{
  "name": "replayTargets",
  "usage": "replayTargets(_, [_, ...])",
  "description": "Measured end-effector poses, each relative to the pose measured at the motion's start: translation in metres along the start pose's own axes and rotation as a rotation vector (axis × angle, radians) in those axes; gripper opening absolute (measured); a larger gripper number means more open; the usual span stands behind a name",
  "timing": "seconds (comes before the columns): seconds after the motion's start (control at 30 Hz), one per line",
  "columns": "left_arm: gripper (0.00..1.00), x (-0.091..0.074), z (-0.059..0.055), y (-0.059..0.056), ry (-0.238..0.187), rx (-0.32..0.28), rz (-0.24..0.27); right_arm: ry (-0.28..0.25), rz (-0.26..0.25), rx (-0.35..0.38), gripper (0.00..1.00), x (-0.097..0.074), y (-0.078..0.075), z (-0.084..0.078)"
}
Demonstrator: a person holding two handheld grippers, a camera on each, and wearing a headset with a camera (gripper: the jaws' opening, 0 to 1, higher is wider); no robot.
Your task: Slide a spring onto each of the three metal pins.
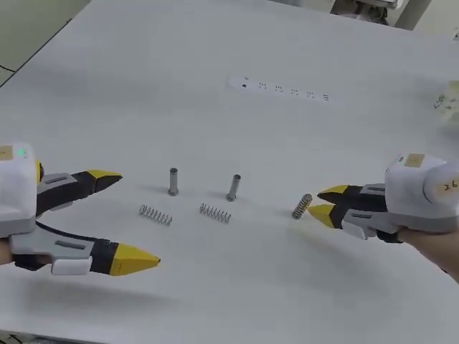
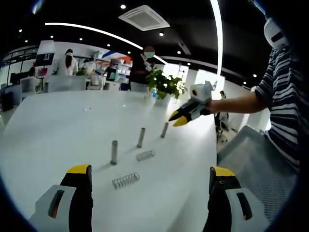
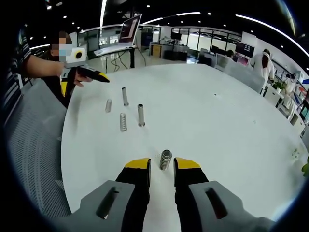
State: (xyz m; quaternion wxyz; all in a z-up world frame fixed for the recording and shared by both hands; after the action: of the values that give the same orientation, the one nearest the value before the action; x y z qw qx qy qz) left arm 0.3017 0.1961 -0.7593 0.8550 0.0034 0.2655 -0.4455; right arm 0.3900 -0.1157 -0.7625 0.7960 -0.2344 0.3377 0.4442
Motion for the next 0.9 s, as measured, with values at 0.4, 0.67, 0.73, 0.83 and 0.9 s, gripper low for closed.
replayTargets(0.4, [0.98, -0.001, -0.001, 0.000, 0.001, 0.000, 0.001, 0.000, 0.016, 0.024, 0.16, -0.001, 0.008, -0.008])
replayTargets(0.67, [0.98, -0.002, -0.001, 0.000, 0.003, -0.002, 0.003, 0.012, 0.039, 0.018, 0.15, 0.000, 0.017, -0.009])
replayTargets(0.73, [0.98, -0.002, -0.002, 0.000, 0.005, -0.003, 0.002, 0.012, 0.047, 0.013, 0.15, 0.002, 0.020, -0.007])
replayTargets(0.83, [0.98, -0.001, -0.002, 0.000, 0.004, -0.004, -0.001, 0.011, 0.063, 0.001, 0.15, 0.004, 0.025, -0.003])
replayTargets(0.9, [0.98, -0.001, -0.002, 0.000, 0.004, -0.003, -0.002, 0.010, 0.073, -0.010, 0.15, 0.007, 0.030, 0.002])
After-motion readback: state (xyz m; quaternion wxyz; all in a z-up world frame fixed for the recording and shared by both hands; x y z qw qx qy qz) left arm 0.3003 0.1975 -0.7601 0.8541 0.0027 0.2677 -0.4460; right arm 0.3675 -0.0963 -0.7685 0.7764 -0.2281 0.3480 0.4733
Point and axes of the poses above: the centre of the closed fingertips' face, and the gripper's own axes: x roughly forward along the fingers, y roughly to its left, z roughly out of its top, the point moved 6 cm from there along -x, roughly backward along the fingers, and after that the axes turned 9 degrees about y, right-handed, at the moved point
